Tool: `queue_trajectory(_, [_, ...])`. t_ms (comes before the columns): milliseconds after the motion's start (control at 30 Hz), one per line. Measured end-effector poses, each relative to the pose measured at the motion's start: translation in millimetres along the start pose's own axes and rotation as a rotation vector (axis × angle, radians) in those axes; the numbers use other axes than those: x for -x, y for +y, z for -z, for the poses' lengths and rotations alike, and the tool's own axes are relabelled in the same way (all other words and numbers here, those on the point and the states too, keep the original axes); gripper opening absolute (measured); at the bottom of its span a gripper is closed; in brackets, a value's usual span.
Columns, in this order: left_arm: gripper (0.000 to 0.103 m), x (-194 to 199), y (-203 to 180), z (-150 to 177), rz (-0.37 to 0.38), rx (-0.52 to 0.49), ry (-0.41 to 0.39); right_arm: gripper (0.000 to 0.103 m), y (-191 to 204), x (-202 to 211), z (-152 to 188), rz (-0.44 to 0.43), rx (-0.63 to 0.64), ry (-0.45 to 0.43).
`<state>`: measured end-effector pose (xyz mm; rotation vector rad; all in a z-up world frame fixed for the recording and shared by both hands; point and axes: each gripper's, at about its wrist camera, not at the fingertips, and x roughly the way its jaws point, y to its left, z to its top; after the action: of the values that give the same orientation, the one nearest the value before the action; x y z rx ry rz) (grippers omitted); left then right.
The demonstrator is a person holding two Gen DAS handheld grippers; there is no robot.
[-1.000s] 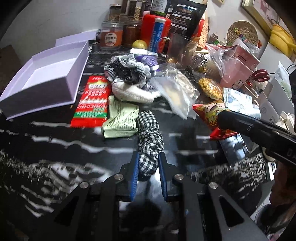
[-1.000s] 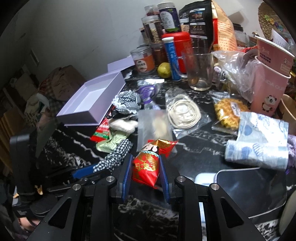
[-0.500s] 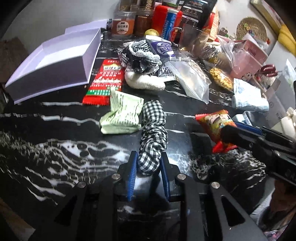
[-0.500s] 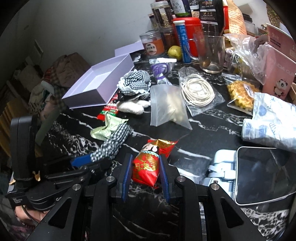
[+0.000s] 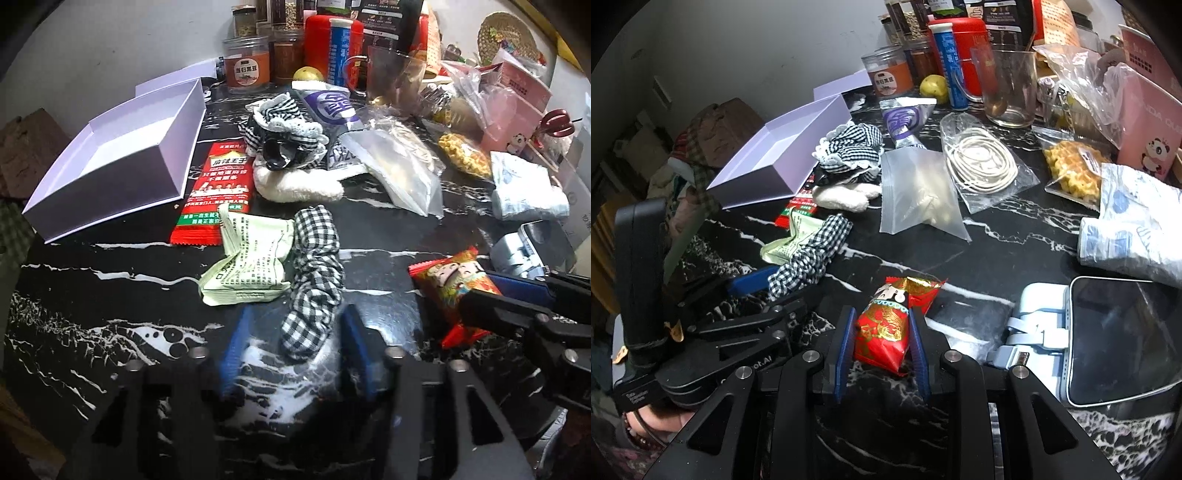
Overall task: Organize soft objects
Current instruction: 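Grasp the black-and-white gingham scrunchie with the left gripper while the right gripper holds the red bag, then carry the scrunchie and red bag with both grippers into the white box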
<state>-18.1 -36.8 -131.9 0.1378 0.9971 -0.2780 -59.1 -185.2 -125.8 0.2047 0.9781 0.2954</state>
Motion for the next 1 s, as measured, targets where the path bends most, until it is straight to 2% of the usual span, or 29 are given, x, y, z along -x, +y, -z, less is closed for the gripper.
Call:
queue_trajectory(100, [0.059,0.2,1.9,1.4,0.014,-0.001,-0.015,0.028,-0.5,-0.3,0.3,-0.001,0.001,-0.001])
queue_trajectory(133, [0.055,0.7,2.9,2.2,0.023,0.004,-0.028,0.028,-0.4,-0.2,0.3,-0.001,0.001,-0.001])
queue_trajectory(167, [0.039,2.1,4.4,3.3,0.034,0.011,-0.043,0.028,-0.6,-0.6,0.2,-0.001,0.001,-0.003])
queue_trajectory(200, [0.032,3.2,4.9,3.8,0.043,0.010,-0.048,0.028,-0.8,-0.7,0.1,0.000,0.001,-0.005])
queue_trajectory(233, [0.026,3.5,4.8,3.5,0.052,0.008,-0.046,0.029,-1.1,-0.8,-0.1,-0.002,0.000,-0.007])
queue_trajectory(300, [0.023,4.3,5.5,4.0,0.075,0.012,-0.048,0.028,-0.8,-1.5,-0.3,-0.004,-0.002,-0.009])
queue_trajectory(633, [0.021,25.1,13.1,12.7,0.137,0.037,-0.075,0.028,10.2,1.7,-4.4,-0.038,0.035,-0.023])
queue_trajectory(1000, [0.021,65.9,38.1,21.8,0.111,0.087,-0.149,0.028,35.9,1.3,-15.3,-0.109,0.095,-0.030])
